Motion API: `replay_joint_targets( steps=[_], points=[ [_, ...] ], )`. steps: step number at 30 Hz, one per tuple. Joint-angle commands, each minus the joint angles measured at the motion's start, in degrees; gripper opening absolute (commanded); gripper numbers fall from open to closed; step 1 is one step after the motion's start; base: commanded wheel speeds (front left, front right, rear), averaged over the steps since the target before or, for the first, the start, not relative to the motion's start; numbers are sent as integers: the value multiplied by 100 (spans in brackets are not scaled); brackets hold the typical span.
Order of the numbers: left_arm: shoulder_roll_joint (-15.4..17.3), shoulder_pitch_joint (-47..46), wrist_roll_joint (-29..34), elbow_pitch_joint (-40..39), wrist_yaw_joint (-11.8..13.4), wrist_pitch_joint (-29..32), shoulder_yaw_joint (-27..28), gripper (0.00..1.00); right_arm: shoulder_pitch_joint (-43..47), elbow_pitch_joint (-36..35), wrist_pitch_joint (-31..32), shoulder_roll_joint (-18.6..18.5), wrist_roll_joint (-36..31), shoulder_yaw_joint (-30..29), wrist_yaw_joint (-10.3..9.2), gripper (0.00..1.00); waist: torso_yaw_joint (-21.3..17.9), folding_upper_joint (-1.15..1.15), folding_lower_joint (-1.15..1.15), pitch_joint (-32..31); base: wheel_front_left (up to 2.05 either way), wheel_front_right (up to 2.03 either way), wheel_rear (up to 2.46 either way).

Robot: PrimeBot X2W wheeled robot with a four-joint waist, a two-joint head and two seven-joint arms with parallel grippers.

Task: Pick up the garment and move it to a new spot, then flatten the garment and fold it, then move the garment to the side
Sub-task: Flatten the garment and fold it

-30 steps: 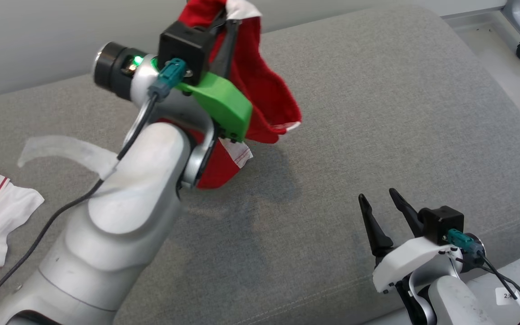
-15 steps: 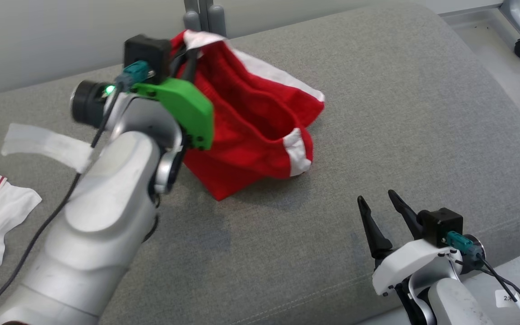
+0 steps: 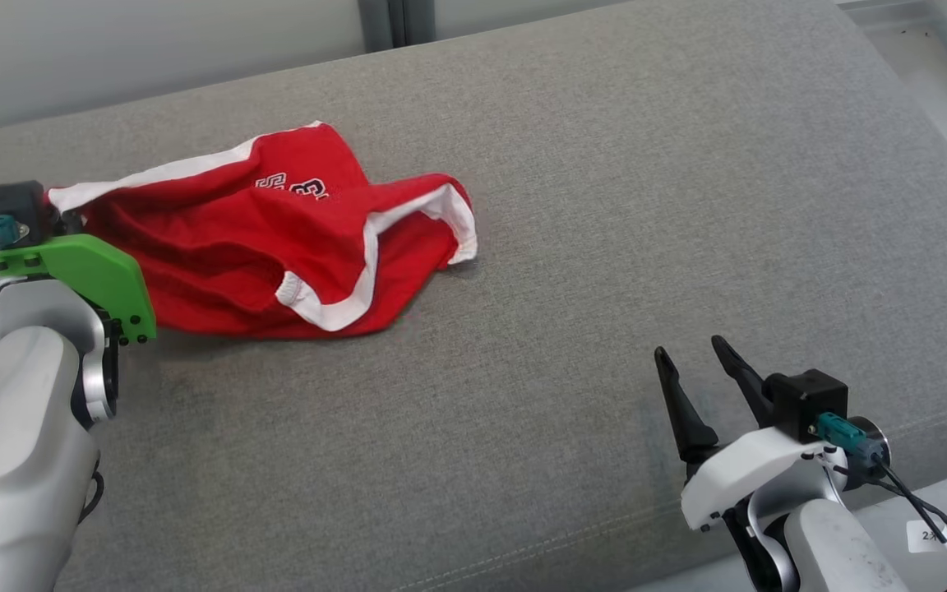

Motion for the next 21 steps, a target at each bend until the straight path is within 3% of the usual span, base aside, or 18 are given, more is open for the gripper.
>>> replay_joint_targets(
  steps=[1, 3, 4, 5, 6, 13, 16, 21],
  points=[
    [22, 72, 3, 45, 48, -42, 3, 0, -49, -33, 21, -9, -37, 7, -2, 100, 67, 0, 0, 52, 0, 0, 0],
    [34, 130, -14, 118, 13, -124, 6, 0, -52, -55, 45, -9, -44, 7, -2, 100, 105, 0, 0, 73, 0, 0, 0],
    [38, 153, -5, 151, 15, -178, 3, 16, -55, -60, 49, -8, -43, 15, -2, 100, 119, 0, 0, 81, 0, 0, 0],
    [27, 167, 9, 179, 4, -242, -9, 66, -61, -66, 61, -8, -44, 23, -2, 100, 131, 0, 0, 87, 0, 0, 0],
    [-17, 176, -32, 204, 33, -307, 25, 100, -66, -75, 63, -10, -42, 21, -2, 100, 142, 0, 0, 91, 0, 0, 0],
    [-337, 364, -358, 132, -211, -352, 67, 100, -38, -82, 85, -10, -50, -53, -2, 100, 250, 0, 0, 35, 0, 0, 0],
    [-539, 596, -653, -128, -434, -231, 76, 100, 29, -65, 96, -9, -50, -123, -2, 100, 337, 0, 0, -57, 0, 0, 0],
    [-835, 909, -922, -420, -547, 32, -19, 100, 59, -55, 100, -9, -40, -144, -2, 100, 391, 0, 0, -173, 0, 0, 0]
  ],
)
